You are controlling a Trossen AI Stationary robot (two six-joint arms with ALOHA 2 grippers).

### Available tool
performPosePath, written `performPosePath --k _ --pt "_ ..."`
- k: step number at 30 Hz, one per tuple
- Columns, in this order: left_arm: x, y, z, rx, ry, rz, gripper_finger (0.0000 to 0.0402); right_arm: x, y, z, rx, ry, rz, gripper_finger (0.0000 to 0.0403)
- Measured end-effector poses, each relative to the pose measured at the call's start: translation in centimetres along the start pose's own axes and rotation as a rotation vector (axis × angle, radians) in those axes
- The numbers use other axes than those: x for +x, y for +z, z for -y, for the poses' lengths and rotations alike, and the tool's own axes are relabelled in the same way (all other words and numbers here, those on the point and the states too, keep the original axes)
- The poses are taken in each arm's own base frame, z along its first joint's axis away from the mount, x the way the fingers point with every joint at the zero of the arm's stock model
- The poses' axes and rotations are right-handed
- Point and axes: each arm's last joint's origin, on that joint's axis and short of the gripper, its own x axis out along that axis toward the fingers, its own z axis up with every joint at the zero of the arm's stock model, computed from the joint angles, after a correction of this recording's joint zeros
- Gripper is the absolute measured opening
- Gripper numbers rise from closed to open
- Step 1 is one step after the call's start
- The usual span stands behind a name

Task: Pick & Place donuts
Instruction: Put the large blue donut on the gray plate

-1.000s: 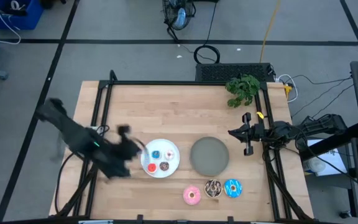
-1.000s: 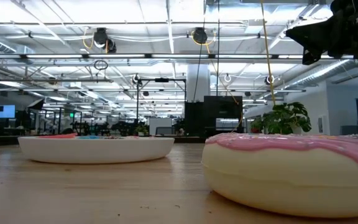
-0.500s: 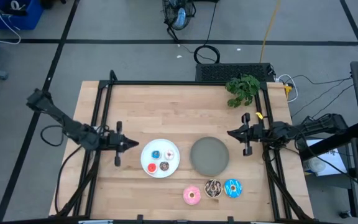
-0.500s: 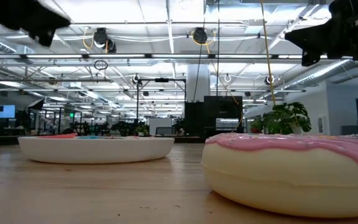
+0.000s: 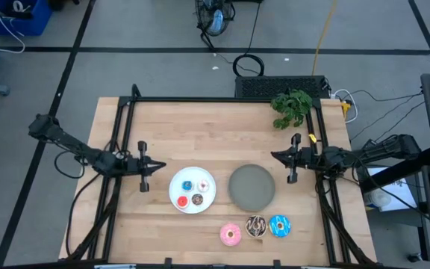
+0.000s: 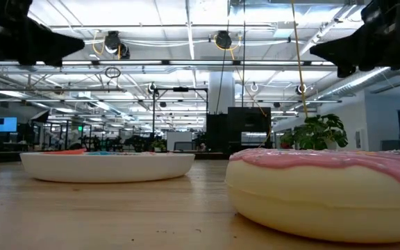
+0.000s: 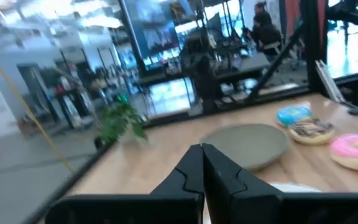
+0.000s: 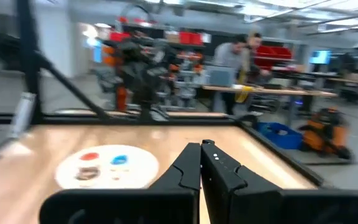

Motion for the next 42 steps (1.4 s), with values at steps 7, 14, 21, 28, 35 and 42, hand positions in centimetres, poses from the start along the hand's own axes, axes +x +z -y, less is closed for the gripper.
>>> performPosePath --k 7,14,21,28,35,42 --pt "0.1 0.0 -0.6 0.182 0.119 -0.033 0.0024 1.3 0.9 -0.9 -0.079 -0.063 -0.178 0.0000" --pt "0.1 -0.1 -0.9 0.225 0.198 -0.061 0.0028 5.3 9.0 -5.5 -0.219 -0.054 -0.357 0.0000" --pt "0.1 -0.1 -0.9 0.224 0.198 -0.062 0.0006 6.9 14.4 -11.5 -0.172 -0.091 -0.712 0.0000" --pt "0.1 0.3 -1.0 0.216 0.198 -0.024 0.0024 8.1 12.6 -17.2 -0.096 -0.038 -1.107 0.0000" --pt "0.1 0.8 -1.2 0.185 0.215 0.021 0.0045 7.8 9.2 -18.9 0.100 -0.137 -1.321 0.0002" --pt "0.1 0.8 -1.1 0.185 0.214 0.019 0.0046 6.4 5.5 -18.7 0.185 -0.223 -1.441 0.0052"
